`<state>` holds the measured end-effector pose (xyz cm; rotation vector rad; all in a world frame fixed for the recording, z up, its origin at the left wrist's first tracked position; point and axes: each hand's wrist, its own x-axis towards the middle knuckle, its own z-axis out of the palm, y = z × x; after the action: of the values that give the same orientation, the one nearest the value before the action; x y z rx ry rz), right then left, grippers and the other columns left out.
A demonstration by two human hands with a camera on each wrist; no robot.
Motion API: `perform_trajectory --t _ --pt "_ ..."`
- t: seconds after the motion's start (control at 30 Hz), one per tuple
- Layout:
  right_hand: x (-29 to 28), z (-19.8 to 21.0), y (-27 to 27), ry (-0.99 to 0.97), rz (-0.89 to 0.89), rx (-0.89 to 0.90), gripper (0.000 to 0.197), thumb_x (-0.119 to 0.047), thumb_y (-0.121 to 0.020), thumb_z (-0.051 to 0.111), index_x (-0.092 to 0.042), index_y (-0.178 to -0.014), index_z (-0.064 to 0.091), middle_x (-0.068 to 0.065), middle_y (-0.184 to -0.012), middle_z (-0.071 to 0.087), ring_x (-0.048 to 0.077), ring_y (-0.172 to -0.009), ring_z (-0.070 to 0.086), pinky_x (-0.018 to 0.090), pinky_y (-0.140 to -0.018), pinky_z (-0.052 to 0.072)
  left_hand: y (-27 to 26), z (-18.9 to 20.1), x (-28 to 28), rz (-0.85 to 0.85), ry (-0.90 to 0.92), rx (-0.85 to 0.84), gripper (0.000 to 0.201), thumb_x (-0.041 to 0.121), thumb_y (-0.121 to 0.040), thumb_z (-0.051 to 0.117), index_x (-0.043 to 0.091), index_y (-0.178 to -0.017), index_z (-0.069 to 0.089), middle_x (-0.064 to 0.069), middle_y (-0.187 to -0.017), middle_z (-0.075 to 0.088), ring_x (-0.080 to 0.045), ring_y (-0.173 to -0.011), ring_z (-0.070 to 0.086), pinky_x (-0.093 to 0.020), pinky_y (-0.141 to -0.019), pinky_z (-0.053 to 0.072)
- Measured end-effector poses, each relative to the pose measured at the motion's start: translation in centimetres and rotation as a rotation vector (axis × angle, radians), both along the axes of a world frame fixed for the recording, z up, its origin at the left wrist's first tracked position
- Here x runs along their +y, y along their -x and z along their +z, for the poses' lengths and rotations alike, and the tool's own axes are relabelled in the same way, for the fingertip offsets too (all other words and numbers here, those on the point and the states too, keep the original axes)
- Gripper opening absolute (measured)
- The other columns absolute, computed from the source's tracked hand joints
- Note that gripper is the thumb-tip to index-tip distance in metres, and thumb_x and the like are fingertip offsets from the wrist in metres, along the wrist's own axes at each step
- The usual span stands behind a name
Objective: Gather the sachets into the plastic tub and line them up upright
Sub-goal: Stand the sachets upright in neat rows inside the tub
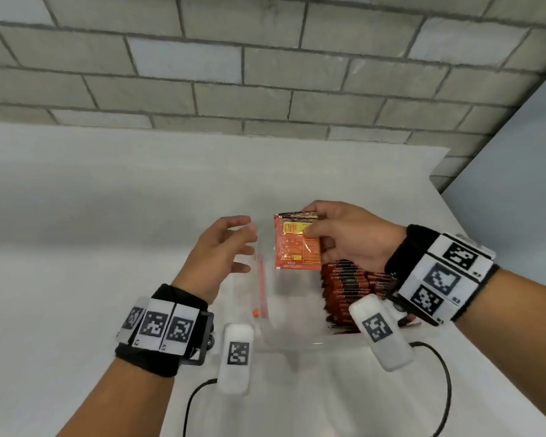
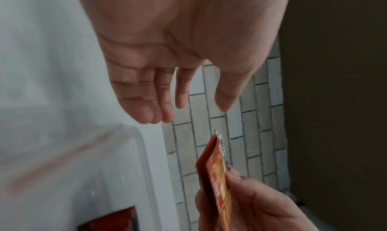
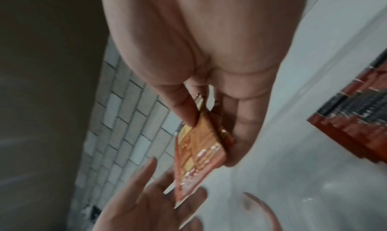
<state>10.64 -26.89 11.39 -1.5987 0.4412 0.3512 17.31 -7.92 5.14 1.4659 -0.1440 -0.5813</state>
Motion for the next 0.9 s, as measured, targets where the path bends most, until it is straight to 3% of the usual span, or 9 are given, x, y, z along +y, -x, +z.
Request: perform_trajectory --t 0.1,0.2,0.3,0.4,0.47,0.57,0.7,0.8,0.9 --pt "-0.8 1.3 1.6 -0.089 0.086 -0.161 0.017 -0.002 -0.094 0.051 -0.015 -0.101 0.06 0.006 -0.093 0.066 0.017 -0.082 0.064 0.031 -0.071 0.054 1.7 2.2 -2.8 -0.122 0.157 0.064 0.051 0.043 -0.078 0.06 0.016 -0.121 0.058 -0.007 -0.111 0.067 -0.022 -0.099 0.065 -0.039 -0.075 0.057" --pt "-1.7 1.3 2.6 0.017 0.109 -0.272 0.017 -0.004 -0.093 0.055 -0.016 -0.102 0.061 0.005 -0.092 0.065 0.011 -0.073 0.062 0.023 -0.058 0.047 3.6 3.5 -5.6 -0.23 0.277 0.226 0.029 0.031 -0.093 0.051 0.011 -0.113 0.059 -0.013 -0.098 0.07 -0.031 -0.09 0.067 -0.051 -0.08 0.055" --pt "-3.2 0.6 3.4 0.139 0.013 -0.316 0.017 -0.005 -0.092 0.057 -0.013 -0.107 0.06 0.005 -0.097 0.062 0.005 -0.065 0.062 0.017 -0.052 0.047 4.5 3.8 -8.1 -0.236 0.252 0.231 0.026 0.021 -0.099 0.04 0.007 -0.114 0.057 -0.017 -0.094 0.071 -0.035 -0.085 0.069 -0.049 -0.076 0.057" --pt "-4.8 -0.2 4.3 0.411 -0.081 -0.342 0.04 -0.02 -0.087 0.067 -0.022 -0.123 0.05 0.0 -0.109 0.052 0.005 -0.075 0.057 0.017 -0.061 0.049 5.1 3.8 -10.0 -0.187 0.214 0.179 0.024 0.019 -0.1 0.042 0.005 -0.112 0.058 -0.015 -0.093 0.072 -0.03 -0.081 0.071 -0.044 -0.071 0.059" --pt "-5.7 -0.7 5.0 0.477 -0.127 -0.325 0.056 -0.034 -0.08 0.073 -0.029 -0.127 0.043 -0.005 -0.109 0.05 0.007 -0.085 0.055 0.019 -0.069 0.046 5.4 3.4 -11.0 -0.124 0.21 0.119 0.023 0.019 -0.099 0.046 0.005 -0.11 0.06 -0.016 -0.098 0.072 -0.028 -0.085 0.071 -0.041 -0.067 0.06" --pt "-6.8 -1.4 6.1 0.423 -0.103 -0.275 0.05 -0.037 -0.076 0.076 -0.027 -0.116 0.048 -0.004 -0.102 0.06 0.012 -0.088 0.063 0.026 -0.07 0.05 5.9 2.8 -12.0 -0.063 0.185 0.006 0.026 0.02 -0.094 0.054 0.003 -0.113 0.062 -0.018 -0.103 0.071 -0.028 -0.09 0.07 -0.038 -0.069 0.059" --pt "-8.0 -1.7 6.6 0.32 -0.173 -0.385 0.018 -0.017 -0.084 0.07 -0.02 -0.093 0.055 0.003 -0.093 0.07 0.018 -0.079 0.068 0.039 -0.075 0.058 6.2 2.1 -12.5 -0.042 0.118 -0.017 0.038 0.039 -0.083 0.06 0.01 -0.107 0.066 -0.013 -0.094 0.072 -0.025 -0.081 0.071 -0.038 -0.066 0.06" --pt "-9.0 -1.6 6.7 0.377 -0.214 -0.545 0.019 -0.009 -0.081 0.072 -0.023 -0.076 0.06 -0.004 -0.098 0.067 0.01 -0.093 0.063 0.028 -0.083 0.05 6.5 2.0 -12.4 -0.043 0.199 0.148 0.047 0.053 -0.084 0.052 0.012 -0.102 0.066 -0.014 -0.087 0.069 -0.025 -0.073 0.067 -0.04 -0.062 0.06" --pt "-8.7 -1.6 7.3 0.551 0.032 -0.571 0.033 -0.003 -0.082 0.068 -0.035 -0.073 0.069 -0.016 -0.119 0.054 0.0 -0.113 0.046 0.011 -0.092 0.036 6.8 1.9 -12.0 -0.076 0.29 0.183 0.031 0.032 -0.087 0.057 0.006 -0.101 0.066 -0.018 -0.092 0.07 -0.026 -0.074 0.069 -0.037 -0.057 0.058"
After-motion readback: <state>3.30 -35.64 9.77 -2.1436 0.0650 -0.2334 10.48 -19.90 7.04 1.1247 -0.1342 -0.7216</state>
